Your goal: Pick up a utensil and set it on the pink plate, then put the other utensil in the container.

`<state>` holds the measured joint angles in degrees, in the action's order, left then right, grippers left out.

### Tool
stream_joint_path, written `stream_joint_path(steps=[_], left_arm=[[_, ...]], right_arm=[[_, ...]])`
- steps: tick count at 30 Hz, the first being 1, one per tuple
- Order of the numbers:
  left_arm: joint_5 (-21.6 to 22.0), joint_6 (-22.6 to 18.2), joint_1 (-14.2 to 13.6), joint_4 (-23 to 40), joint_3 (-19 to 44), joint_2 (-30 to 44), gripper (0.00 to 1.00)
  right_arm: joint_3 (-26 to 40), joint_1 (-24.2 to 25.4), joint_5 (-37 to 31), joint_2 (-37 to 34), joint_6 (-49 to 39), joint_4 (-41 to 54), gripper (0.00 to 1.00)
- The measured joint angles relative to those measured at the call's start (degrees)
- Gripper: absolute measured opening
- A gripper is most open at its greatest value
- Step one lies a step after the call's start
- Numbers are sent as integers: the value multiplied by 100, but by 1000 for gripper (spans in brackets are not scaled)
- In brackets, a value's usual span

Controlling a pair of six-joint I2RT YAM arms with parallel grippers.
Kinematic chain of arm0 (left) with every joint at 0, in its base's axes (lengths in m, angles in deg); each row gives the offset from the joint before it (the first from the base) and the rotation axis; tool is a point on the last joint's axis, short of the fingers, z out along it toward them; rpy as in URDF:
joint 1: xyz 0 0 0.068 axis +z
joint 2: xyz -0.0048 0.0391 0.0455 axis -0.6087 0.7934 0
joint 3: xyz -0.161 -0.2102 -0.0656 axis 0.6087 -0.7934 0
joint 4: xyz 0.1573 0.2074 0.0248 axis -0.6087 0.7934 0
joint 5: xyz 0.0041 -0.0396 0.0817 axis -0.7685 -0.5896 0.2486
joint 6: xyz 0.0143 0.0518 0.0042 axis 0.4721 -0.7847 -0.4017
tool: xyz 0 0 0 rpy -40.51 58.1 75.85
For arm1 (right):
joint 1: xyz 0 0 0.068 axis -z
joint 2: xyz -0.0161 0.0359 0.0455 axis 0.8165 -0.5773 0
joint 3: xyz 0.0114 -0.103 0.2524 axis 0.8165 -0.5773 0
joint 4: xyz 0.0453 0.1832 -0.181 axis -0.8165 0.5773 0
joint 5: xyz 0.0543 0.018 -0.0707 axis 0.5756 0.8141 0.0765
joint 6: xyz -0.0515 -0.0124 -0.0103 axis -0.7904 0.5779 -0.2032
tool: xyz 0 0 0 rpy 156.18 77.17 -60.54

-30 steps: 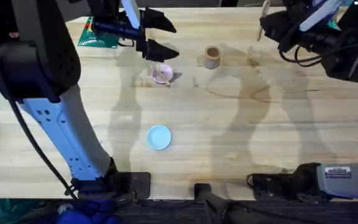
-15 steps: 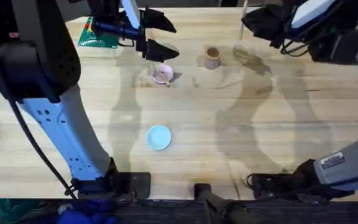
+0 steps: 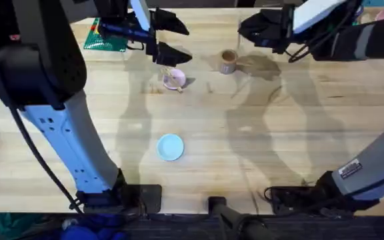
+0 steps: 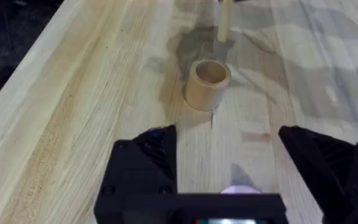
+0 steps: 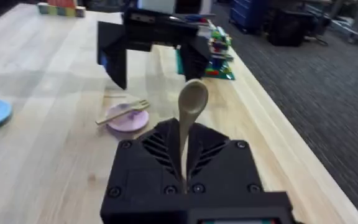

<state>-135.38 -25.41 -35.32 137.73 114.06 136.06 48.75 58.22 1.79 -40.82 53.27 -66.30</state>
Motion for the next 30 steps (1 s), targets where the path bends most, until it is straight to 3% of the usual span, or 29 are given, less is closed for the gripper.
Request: stream_joint_path(steps=[30], left_arm=[[0, 0, 0, 0, 0, 0, 993]], right_arm=[[4, -347, -178, -613, -480, 11, 34]])
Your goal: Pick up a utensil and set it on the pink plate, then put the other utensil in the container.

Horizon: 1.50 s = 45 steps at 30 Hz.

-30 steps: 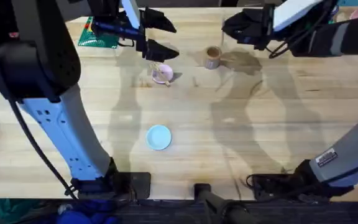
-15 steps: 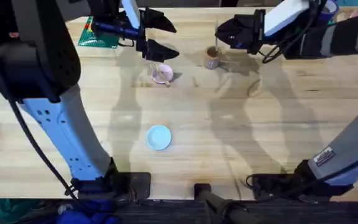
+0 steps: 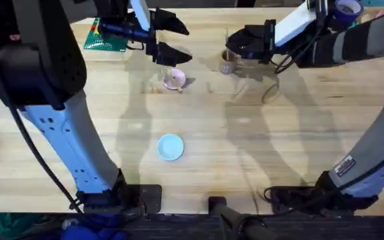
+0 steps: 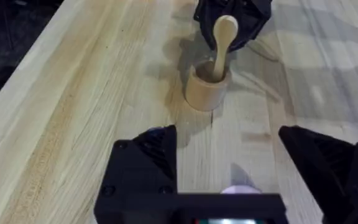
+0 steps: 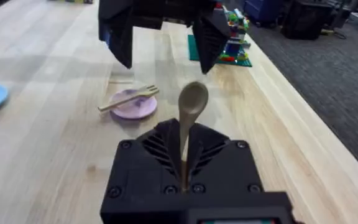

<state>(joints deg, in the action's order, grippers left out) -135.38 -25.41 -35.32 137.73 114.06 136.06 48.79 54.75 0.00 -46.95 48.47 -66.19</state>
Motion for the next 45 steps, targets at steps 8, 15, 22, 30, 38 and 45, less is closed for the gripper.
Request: stream_joint_path(steps=[8, 15, 22, 30, 38, 45], left_arm=[[0, 0, 0, 2, 0, 0, 993], [0, 0, 0, 44, 0, 0, 993], [0, 0, 0, 44, 0, 0, 993], [0, 0, 0, 44, 0, 0, 993], [0, 0, 0, 44, 0, 0, 993], [-2, 0, 0, 44, 0, 0, 993]], right_arm=[[0, 0, -200, -4, -22, -2, 34], [0, 0, -276, -209, -23, 15, 34], [0, 0, -370, -331, -22, 27, 34], [0, 0, -373, -332, -22, 35, 783], [0, 0, -374, -332, -44, 55, 996], [0, 2, -457, -330, -39, 63, 996]])
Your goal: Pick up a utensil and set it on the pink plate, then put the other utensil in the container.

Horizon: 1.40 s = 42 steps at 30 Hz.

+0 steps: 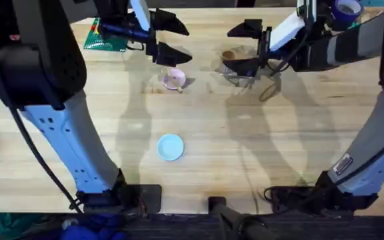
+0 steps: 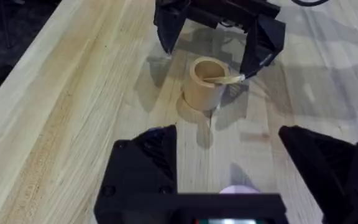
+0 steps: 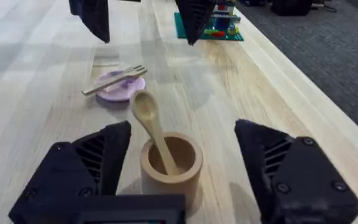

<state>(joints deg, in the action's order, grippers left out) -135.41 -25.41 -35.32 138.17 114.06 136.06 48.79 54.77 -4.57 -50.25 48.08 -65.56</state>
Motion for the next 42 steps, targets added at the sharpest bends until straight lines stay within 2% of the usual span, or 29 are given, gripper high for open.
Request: stream_joint_path(steps=[6, 9, 13, 17, 22, 23, 28, 32, 37, 42], left_arm=[[-346, 0, 0, -1, 0, 0, 993], [-381, 1, 0, -4, 0, 0, 995], [-197, 71, 0, -6, 0, 0, 995], [129, 376, 0, -4, 0, 0, 997], [1034, 1379, 0, 4, 245, 0, 997], [1611, 1969, 0, 2, 535, -34, 997], [2503, 2895, 0, 57, 851, -478, 997], [3295, 3561, -11, 451, 1106, -1137, 997], [4314, 4238, -129, 1178, 1287, -2026, 995], [5274, 5074, -318, 1833, 1329, -2733, 995]], right_arm=[[0, 15, 9, 12, 130, 15, 996], [0, 40, 9, 83, 283, 23, 996], [0, 99, 10, 293, 596, 16, 996], [0, 164, 29, 537, 969, 20, 996], [0, 192, 98, 968, 1373, 144, 995], [0, 192, 95, 1249, 1488, 385, 996], [0, 192, -74, 1818, 1595, 1332, 996], [0, 229, -399, 2347, 1593, 2505, 996], [0, 319, -1307, 3140, 1349, 4222, 996], [0, 330, -2357, 3984, 1178, 5401, 996]])
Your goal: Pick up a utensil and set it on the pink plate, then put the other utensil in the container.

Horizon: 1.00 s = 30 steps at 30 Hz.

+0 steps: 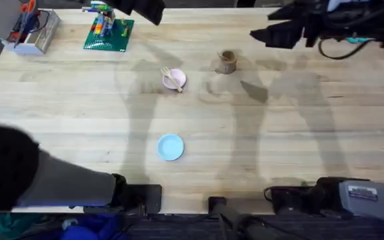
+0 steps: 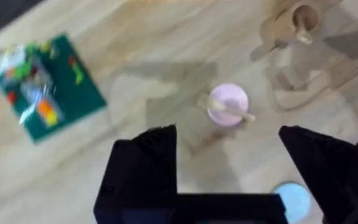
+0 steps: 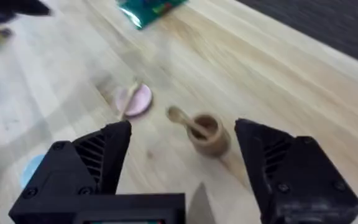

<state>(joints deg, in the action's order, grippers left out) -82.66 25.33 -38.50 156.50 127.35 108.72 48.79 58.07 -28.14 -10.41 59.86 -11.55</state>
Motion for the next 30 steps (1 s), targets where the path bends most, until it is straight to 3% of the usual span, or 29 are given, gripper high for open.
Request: stream_joint_path(steps=[6, 13, 23, 30], left_arm=[[845, 914, -25, 673, 0, -526, 995], [1443, 1632, -25, 1505, 0, -967, 995], [1705, 1922, -25, 1810, 2, -1017, 995], [1706, 1966, -25, 1808, 2, -1017, 995]], right_arm=[[0, 68, -986, 958, -66, 991, 996], [0, 464, -1338, 1905, 116, 1835, 996], [0, 634, -2381, 2448, 772, 2638, 996], [0, 634, -2699, 2676, 1144, 2739, 996]])
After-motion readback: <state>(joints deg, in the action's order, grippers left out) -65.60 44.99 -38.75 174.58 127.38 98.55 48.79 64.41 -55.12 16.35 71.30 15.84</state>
